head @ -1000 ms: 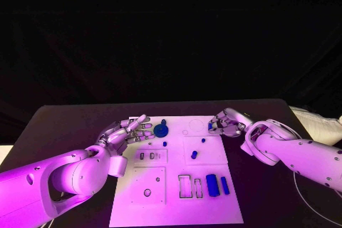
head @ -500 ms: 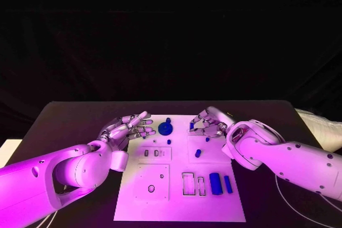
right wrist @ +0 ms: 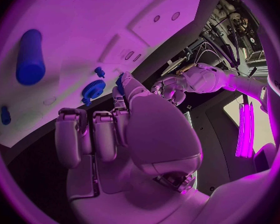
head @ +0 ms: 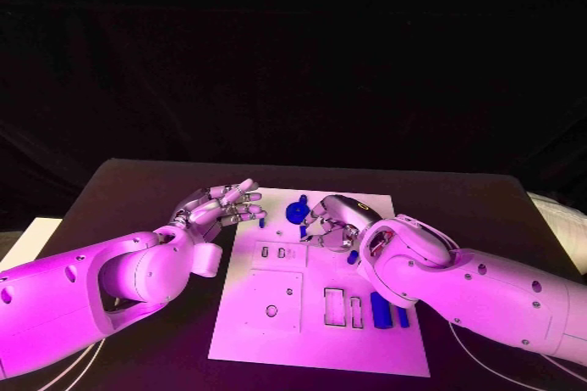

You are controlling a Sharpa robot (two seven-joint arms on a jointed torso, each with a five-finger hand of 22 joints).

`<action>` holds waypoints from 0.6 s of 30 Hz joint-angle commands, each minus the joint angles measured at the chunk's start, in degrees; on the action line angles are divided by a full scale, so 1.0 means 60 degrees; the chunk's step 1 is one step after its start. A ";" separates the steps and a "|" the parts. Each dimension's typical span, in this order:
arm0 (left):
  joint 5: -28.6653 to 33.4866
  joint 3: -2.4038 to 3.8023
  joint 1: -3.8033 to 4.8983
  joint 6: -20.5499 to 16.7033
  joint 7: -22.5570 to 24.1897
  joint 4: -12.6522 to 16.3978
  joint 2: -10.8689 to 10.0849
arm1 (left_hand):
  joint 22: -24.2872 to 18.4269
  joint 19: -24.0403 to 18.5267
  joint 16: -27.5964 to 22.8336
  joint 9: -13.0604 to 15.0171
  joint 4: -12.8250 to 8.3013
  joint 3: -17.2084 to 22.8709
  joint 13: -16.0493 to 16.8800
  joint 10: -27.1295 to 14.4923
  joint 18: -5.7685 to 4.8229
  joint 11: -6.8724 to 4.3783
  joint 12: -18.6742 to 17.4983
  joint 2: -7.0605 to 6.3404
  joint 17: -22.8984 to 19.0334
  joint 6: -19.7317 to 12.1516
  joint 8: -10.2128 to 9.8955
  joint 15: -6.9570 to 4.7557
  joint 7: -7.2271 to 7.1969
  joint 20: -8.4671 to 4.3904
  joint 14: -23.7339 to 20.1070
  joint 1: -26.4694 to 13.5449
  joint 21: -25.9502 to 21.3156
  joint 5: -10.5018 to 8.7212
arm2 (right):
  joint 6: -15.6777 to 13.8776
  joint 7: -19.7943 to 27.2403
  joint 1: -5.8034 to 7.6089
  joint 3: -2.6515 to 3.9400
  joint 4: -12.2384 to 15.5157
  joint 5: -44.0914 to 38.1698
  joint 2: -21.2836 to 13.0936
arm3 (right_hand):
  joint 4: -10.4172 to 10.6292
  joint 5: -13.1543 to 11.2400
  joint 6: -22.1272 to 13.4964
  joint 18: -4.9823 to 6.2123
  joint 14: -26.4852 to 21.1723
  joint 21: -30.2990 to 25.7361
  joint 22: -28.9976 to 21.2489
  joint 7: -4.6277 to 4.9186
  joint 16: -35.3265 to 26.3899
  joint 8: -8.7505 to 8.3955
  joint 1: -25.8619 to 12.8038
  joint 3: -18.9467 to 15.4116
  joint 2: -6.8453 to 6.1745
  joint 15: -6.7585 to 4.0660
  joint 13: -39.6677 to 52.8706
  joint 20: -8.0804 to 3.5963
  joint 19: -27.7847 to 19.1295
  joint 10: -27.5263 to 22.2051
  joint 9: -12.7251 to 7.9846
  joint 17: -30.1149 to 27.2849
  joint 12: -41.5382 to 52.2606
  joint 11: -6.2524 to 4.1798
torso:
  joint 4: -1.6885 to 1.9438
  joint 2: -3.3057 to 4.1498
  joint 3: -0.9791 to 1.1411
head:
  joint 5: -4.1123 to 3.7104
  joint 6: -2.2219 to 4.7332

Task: Assemble the parts on the task board

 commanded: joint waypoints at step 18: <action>-0.0068 0.0008 0.0014 0.0229 0.0126 -0.0037 0.0070 | -0.0013 0.0018 0.0035 -0.0006 -0.0056 -0.0003 -0.0007 -0.0041 0.0110 -0.0005 -0.0043 0.0045 0.0020 -0.0011 -0.0049 0.0024 0.0008 0.0051 -0.0061 0.0051 -0.0057 0.0028 | 0.0729 -0.0615 -0.0271 -0.0374 -0.0509 -0.1129 0.0733 | 0.0037 -0.0018 0.0271 0.0029 0.0716 -0.0086 0.0584 -0.0199 -0.0065 0.0029 -0.0172 0.0088 0.0000 -0.0090 0.0303 -0.0019 -0.0118 0.0265 0.0055 0.1161 -0.0139 -0.0097 | -0.0020 0.0014 -0.0008 | 0.0181 -0.0169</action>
